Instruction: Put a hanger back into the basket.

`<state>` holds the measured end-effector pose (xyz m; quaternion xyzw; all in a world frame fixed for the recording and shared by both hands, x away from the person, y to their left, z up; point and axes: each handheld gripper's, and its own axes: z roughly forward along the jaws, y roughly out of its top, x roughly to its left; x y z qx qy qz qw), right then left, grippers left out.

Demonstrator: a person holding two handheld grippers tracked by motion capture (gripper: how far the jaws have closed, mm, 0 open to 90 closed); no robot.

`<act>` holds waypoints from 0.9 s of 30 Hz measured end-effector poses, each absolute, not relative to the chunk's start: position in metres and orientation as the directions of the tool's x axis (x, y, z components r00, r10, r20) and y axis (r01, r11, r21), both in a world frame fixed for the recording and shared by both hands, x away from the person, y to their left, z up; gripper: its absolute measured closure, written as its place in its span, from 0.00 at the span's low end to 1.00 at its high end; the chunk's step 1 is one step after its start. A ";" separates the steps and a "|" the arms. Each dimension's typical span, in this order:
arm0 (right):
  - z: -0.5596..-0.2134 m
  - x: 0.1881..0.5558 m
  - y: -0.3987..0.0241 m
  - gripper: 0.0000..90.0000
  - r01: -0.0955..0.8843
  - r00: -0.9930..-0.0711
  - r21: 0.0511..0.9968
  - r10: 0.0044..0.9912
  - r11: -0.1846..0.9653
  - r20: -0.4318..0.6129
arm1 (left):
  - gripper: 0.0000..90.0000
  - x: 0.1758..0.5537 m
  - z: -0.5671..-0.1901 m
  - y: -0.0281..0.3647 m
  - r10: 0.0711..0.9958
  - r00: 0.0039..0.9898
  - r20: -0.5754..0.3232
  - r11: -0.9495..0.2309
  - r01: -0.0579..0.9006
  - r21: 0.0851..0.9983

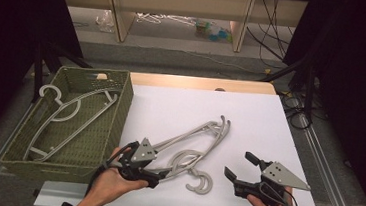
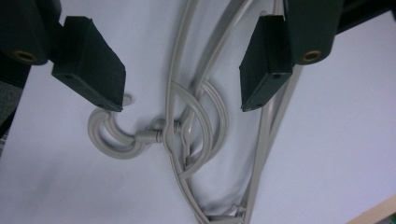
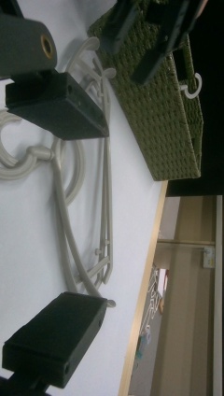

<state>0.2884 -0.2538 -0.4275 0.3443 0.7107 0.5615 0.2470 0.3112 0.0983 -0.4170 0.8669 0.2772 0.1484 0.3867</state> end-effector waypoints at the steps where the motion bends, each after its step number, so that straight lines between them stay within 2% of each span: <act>1: -0.427 0.288 -0.254 0.18 0.213 -0.641 0.968 0.767 0.133 0.036 | 0.35 0.311 -0.422 0.096 0.592 0.805 0.040 -0.557 0.373 0.742; 3: -0.428 0.287 -0.252 0.18 0.236 -0.642 0.965 0.764 0.111 0.069 | 0.36 0.310 -0.430 0.090 0.580 0.814 0.034 -0.577 0.380 0.723; 5: -0.427 0.288 -0.254 0.18 0.211 -0.643 0.968 0.765 0.133 0.035 | 0.36 0.310 -0.432 0.089 0.577 0.816 0.033 -0.580 0.381 0.720; 9: -0.428 0.289 -0.255 0.18 0.218 -0.637 0.968 0.770 0.127 0.043 | 0.34 0.310 -0.443 0.085 0.589 0.808 0.027 -0.560 0.384 0.734; 10: -0.428 0.287 -0.254 0.18 0.251 -0.635 0.961 0.769 0.114 0.075 | 0.33 0.311 -0.446 0.084 0.583 0.812 0.026 -0.567 0.384 0.729; 12: -0.430 0.290 -0.255 0.18 0.206 -0.639 0.973 0.768 0.106 0.052 | 0.32 0.311 -0.450 0.082 0.583 0.812 0.030 -0.574 0.386 0.722; 14: -0.430 0.290 -0.255 0.18 0.207 -0.639 0.973 0.768 0.106 0.053 | 0.32 0.312 -0.452 0.082 0.585 0.810 0.039 -0.585 0.388 0.712; 15: -0.430 0.289 -0.255 0.18 0.237 -0.642 0.967 0.763 0.096 0.081 | 0.32 0.313 -0.454 0.082 0.585 0.810 0.031 -0.583 0.394 0.711; 17: -0.429 0.289 -0.256 0.18 0.211 -0.637 0.970 0.770 0.118 0.045 | 0.32 0.313 -0.456 0.081 0.588 0.808 0.029 -0.582 0.398 0.709; 27: -0.428 0.287 -0.254 0.18 0.246 -0.639 0.962 0.766 0.116 0.071 | 0.33 0.314 -0.470 0.075 0.581 0.813 0.040 -0.620 0.410 0.669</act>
